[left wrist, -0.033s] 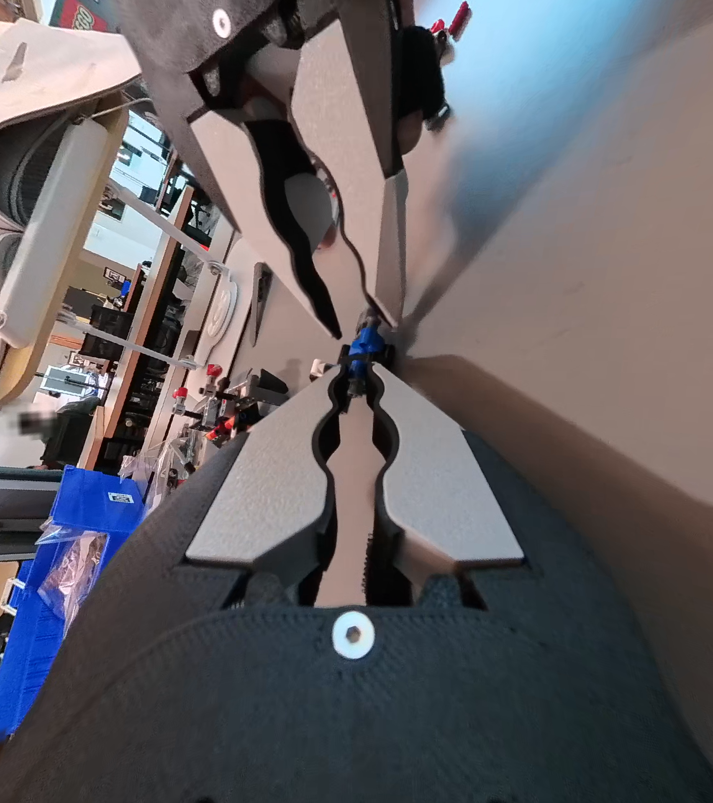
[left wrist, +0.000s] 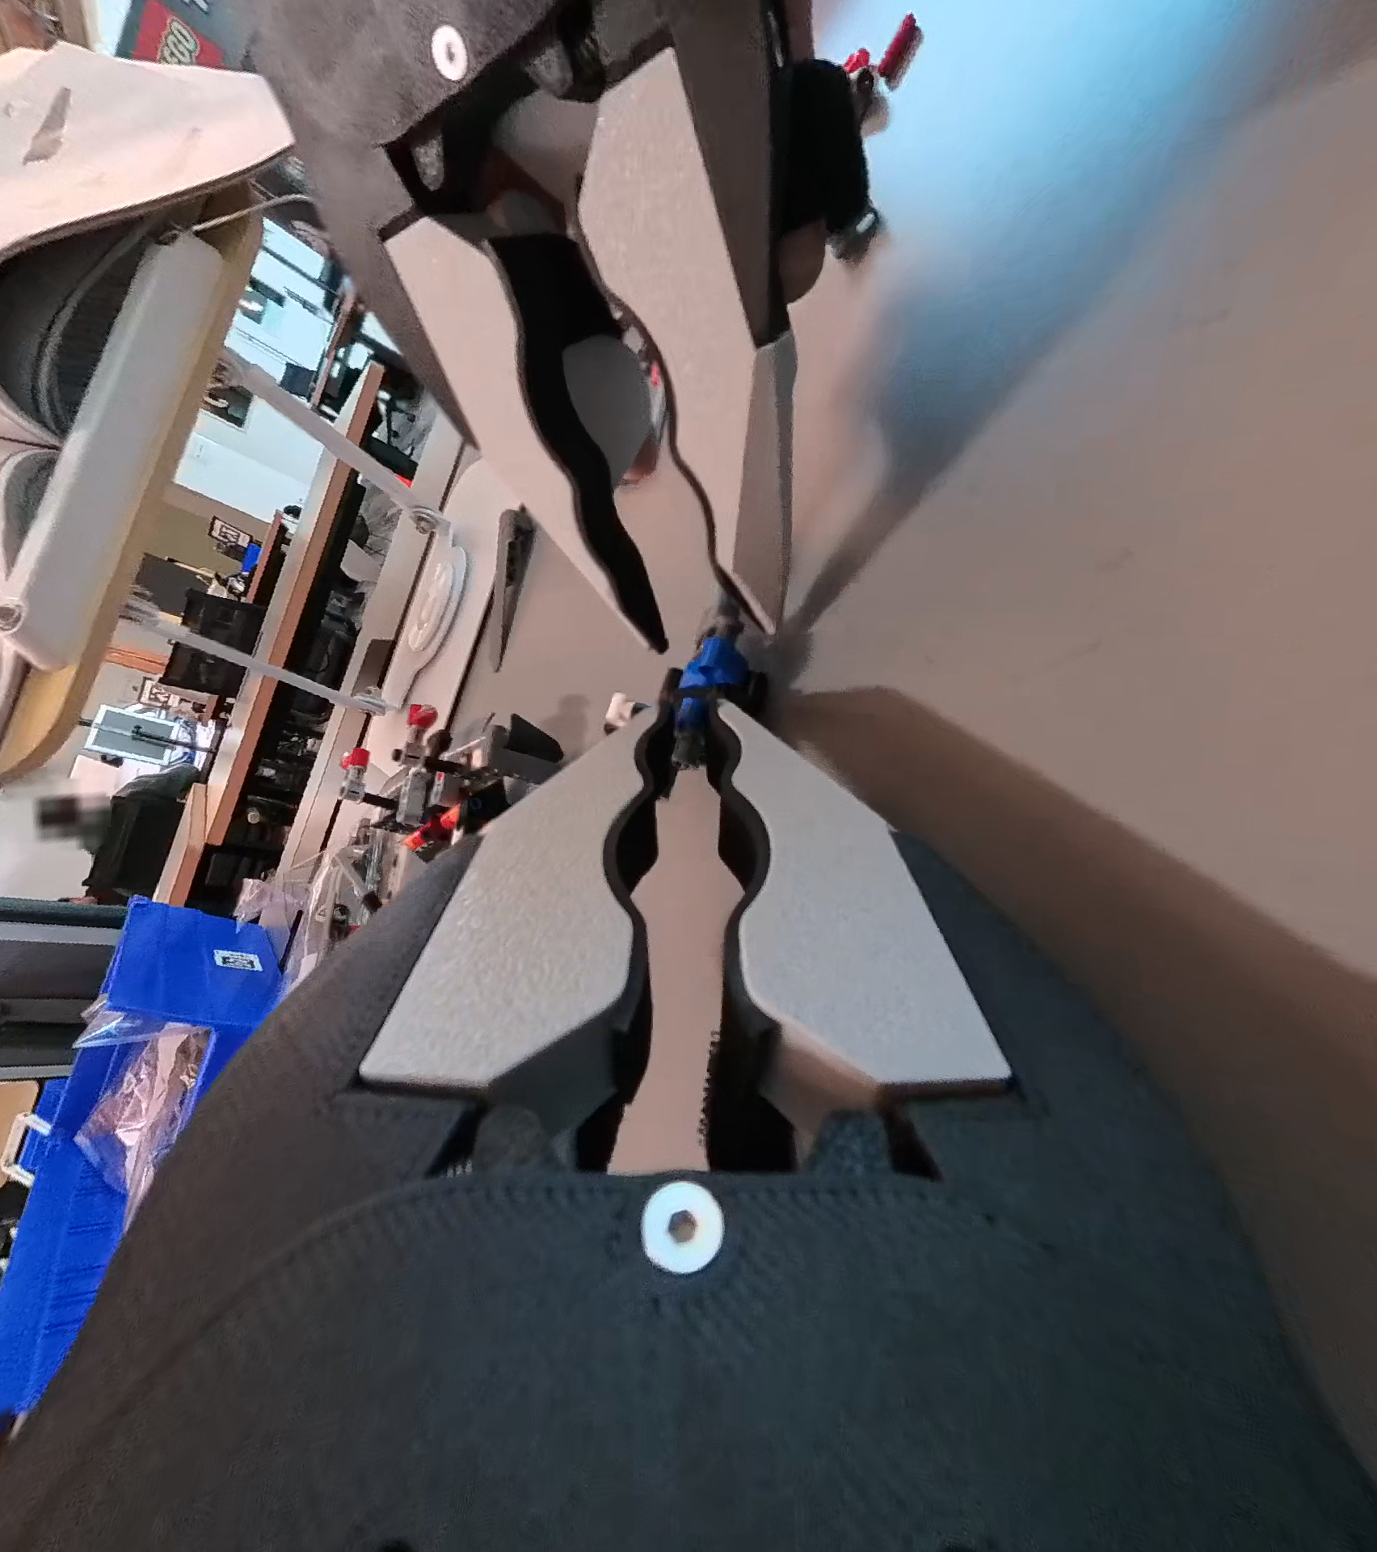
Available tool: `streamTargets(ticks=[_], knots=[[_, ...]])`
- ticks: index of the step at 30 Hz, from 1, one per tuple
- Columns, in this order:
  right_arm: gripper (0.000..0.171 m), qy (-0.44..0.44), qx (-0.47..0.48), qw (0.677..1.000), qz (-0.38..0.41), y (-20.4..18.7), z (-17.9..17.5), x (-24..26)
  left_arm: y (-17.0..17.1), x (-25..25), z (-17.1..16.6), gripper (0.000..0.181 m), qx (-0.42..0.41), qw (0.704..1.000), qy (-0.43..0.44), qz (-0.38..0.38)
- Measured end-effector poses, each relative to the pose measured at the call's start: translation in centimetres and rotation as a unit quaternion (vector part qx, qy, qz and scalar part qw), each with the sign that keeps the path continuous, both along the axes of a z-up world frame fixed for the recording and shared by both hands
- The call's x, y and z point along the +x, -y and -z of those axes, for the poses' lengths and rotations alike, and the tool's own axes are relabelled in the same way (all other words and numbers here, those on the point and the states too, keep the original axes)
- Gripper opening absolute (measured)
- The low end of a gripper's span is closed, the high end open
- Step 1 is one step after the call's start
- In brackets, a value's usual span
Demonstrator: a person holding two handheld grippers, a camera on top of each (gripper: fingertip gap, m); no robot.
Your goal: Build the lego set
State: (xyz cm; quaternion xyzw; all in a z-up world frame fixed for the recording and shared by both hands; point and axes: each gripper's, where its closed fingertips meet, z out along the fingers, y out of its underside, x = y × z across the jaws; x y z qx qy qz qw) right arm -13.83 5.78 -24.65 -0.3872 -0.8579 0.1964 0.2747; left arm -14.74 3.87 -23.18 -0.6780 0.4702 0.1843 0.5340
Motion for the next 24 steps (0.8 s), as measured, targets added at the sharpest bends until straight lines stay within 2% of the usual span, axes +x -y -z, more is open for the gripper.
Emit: streamTargets(ticks=[4,8,12,17,24], knots=[[0.027,0.000,0.002,1.000,-0.002,-0.1,-0.1,0.1,0.0,0.6,-0.4,0.005,0.000,1.000,0.015,0.014],[0.026,0.006,0.008,1.000,0.001,-0.2,0.4,0.0,-0.1,1.0,-0.5,0.007,-0.009,1.000,-0.005,0.022],[0.023,0.009,-0.010,1.000,0.006,-0.1,0.6,-0.1,-0.5,1.1,0.3,0.009,-0.058,0.998,-0.019,0.033],[0.013,0.005,-0.014,1.000,0.006,0.1,0.7,-0.4,-1.1,1.0,1.1,0.009,-0.058,0.997,-0.037,0.034],[0.012,0.004,-0.024,1.000,0.007,0.1,0.6,-0.4,-1.0,1.0,1.1,0.008,-0.061,0.997,-0.028,0.037]])
